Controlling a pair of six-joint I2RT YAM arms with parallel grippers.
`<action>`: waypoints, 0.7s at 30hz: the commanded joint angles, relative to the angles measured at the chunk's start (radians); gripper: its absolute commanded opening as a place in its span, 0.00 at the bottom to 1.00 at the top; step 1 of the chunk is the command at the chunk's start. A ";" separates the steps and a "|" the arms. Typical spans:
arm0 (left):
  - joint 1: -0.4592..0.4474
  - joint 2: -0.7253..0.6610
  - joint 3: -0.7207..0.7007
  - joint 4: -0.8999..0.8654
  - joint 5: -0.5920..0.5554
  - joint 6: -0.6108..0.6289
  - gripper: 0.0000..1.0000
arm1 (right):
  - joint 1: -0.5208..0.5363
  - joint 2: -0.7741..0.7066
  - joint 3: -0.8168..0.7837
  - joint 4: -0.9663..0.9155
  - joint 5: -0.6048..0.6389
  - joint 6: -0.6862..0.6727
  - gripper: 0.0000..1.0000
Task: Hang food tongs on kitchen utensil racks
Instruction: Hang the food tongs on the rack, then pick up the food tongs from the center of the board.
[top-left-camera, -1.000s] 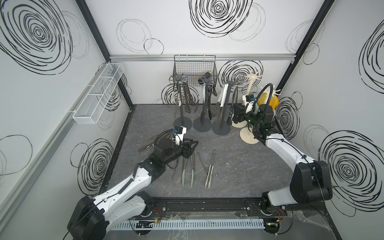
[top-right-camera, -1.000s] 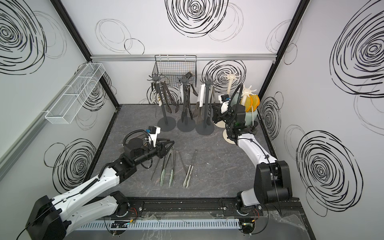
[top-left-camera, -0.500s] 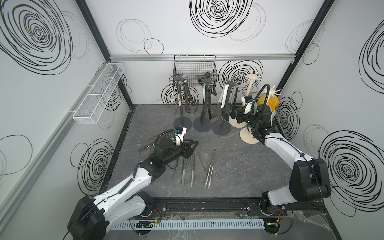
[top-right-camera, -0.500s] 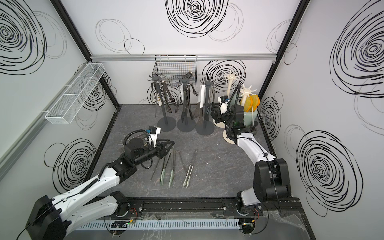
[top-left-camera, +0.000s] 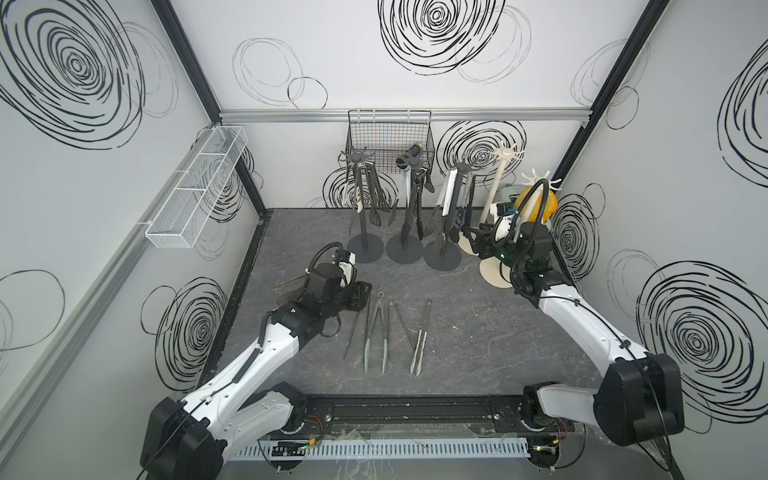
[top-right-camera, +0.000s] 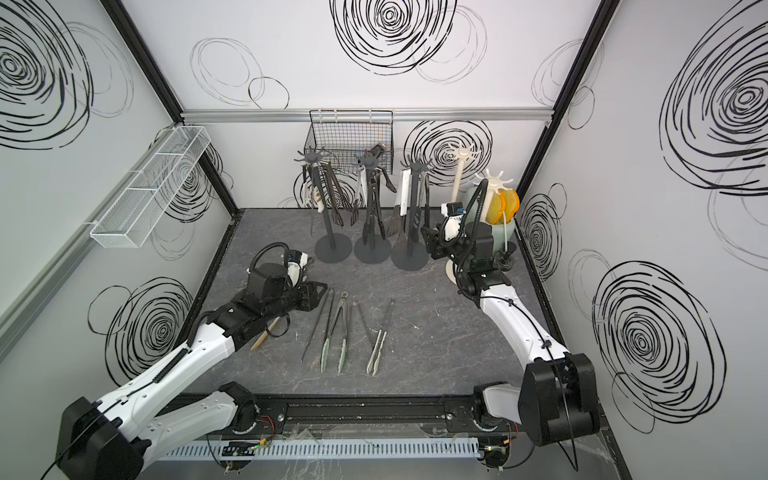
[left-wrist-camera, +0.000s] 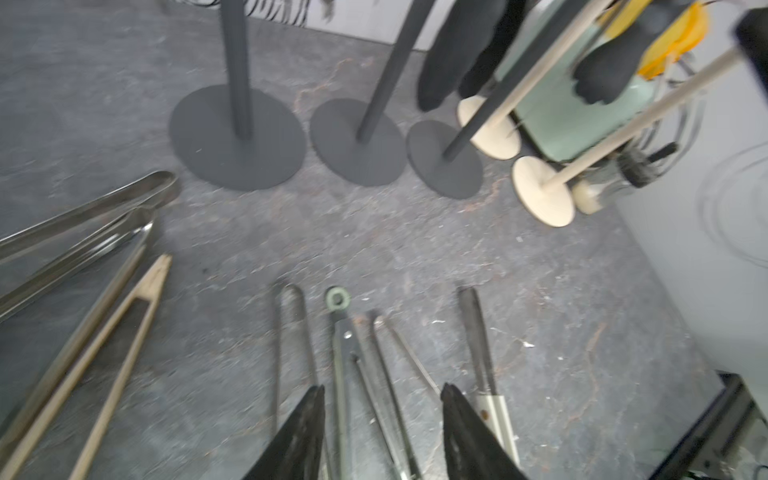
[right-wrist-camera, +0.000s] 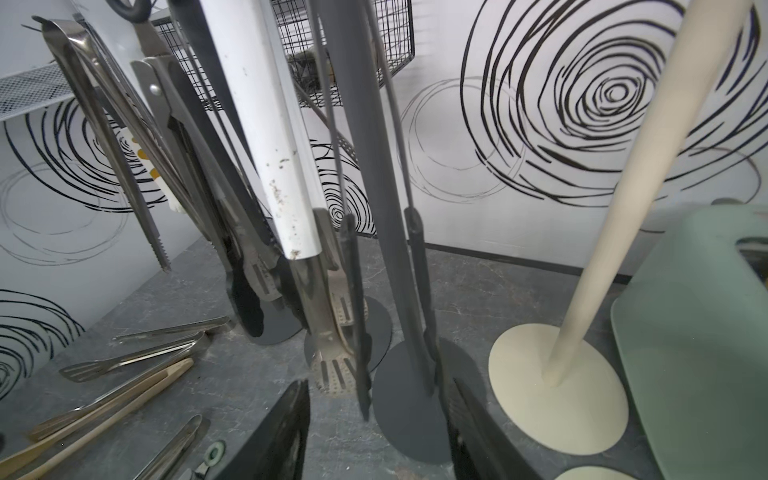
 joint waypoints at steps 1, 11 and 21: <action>0.071 0.041 0.052 -0.139 -0.016 0.024 0.53 | 0.026 -0.065 -0.052 -0.052 0.005 0.031 0.59; 0.186 0.276 0.166 -0.296 -0.143 0.150 0.54 | 0.066 -0.233 -0.236 -0.089 -0.027 0.090 0.63; 0.221 0.515 0.204 -0.322 -0.294 0.220 0.52 | 0.062 -0.316 -0.342 -0.097 -0.051 0.104 0.65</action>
